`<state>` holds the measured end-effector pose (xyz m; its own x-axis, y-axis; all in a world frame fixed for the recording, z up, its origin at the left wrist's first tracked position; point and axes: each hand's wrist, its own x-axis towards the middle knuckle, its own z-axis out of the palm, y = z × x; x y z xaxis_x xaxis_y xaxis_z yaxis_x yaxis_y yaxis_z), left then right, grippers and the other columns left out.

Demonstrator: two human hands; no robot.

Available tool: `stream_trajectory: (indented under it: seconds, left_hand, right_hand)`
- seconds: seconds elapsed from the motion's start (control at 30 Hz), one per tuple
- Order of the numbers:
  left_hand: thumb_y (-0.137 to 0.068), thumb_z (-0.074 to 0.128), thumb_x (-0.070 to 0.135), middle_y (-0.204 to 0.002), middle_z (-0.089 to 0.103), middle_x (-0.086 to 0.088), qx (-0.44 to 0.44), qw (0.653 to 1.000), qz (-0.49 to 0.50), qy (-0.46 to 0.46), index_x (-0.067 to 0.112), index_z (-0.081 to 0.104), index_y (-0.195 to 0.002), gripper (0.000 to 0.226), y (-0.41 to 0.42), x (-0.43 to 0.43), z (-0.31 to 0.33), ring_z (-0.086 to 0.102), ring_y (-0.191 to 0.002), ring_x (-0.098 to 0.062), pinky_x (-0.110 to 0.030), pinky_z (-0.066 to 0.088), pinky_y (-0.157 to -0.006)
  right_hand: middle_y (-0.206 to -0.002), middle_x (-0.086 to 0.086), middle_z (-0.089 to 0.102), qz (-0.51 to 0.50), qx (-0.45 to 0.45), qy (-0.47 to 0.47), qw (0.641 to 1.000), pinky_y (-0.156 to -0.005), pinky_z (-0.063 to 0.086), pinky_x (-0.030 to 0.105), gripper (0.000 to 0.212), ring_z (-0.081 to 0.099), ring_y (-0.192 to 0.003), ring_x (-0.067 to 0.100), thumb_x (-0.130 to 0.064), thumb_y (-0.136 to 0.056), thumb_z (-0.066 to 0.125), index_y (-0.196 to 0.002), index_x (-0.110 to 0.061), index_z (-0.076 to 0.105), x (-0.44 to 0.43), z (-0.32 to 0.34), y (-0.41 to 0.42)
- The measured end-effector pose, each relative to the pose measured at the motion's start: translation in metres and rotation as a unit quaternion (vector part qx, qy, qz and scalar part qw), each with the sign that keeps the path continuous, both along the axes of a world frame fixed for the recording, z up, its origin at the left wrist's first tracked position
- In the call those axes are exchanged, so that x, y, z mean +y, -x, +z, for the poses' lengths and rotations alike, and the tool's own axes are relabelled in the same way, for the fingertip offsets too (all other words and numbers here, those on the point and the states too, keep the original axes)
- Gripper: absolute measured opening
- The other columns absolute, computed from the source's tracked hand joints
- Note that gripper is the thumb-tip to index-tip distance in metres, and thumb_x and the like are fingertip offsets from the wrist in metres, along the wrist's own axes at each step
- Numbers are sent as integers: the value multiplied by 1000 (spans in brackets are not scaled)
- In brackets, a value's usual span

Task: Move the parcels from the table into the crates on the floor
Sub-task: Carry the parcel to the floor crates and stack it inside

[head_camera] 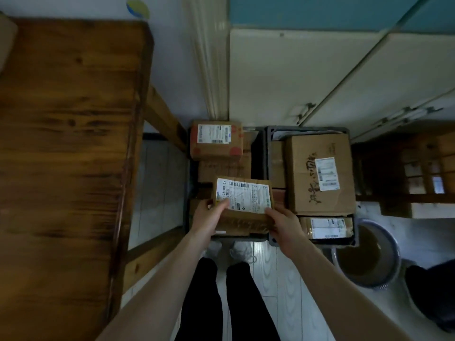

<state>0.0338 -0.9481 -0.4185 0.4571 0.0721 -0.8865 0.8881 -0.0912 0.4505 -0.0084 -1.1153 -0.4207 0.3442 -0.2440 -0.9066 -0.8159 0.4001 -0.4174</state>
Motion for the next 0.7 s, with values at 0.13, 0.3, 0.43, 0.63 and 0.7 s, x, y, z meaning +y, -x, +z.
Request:
stream_trajectory:
  seconds: [0.13,0.3,0.43,0.63,0.7]
  left_hand:
    - [-87,66,29,-95,63,3,7,1000,-3,-16,26,55,-98,16,-9,1,-40,60,-83,-11,-28,48,-62]
    - [-86,63,29,-109,67,-5,11,1000,7,-25,19,58,-119,35,-30,9,-103,66,-97,-23,-39,55,-83]
    - [-77,65,55,-119,65,-4,4,1000,0,-26,21,51,-131,66,-52,17,-158,64,-105,-23,-41,53,-87]
    - [-91,56,46,-116,64,-3,-31,997,-20,-70,18,51,-124,45,-80,41,-235,62,-106,-23,-46,49,-95]
    - [-92,56,43,-116,64,-4,-35,996,-26,-76,17,52,-123,41,-90,49,-259,62,-106,-23,-46,49,-96]
  right_hand:
    - [-109,11,65,38,29,8,999,-81,51,35,30,61,-100,28,-15,-90,61,-119,-7,60,-4,-45,-9]
    - [-112,5,60,83,40,-2,996,-60,41,26,41,55,-77,16,-22,-93,58,-133,-17,52,4,-98,-33]
    - [-113,4,64,109,32,13,994,-75,55,40,42,64,-92,27,-22,-92,57,-134,-22,51,21,-149,-59]
    - [-99,-1,62,86,-4,-14,996,-65,47,27,34,59,-87,17,-15,-96,53,-128,-24,52,46,-216,-89]
    - [-103,0,62,68,-9,-25,997,-81,54,35,34,61,-96,19,-11,-95,52,-127,-22,53,53,-237,-97]
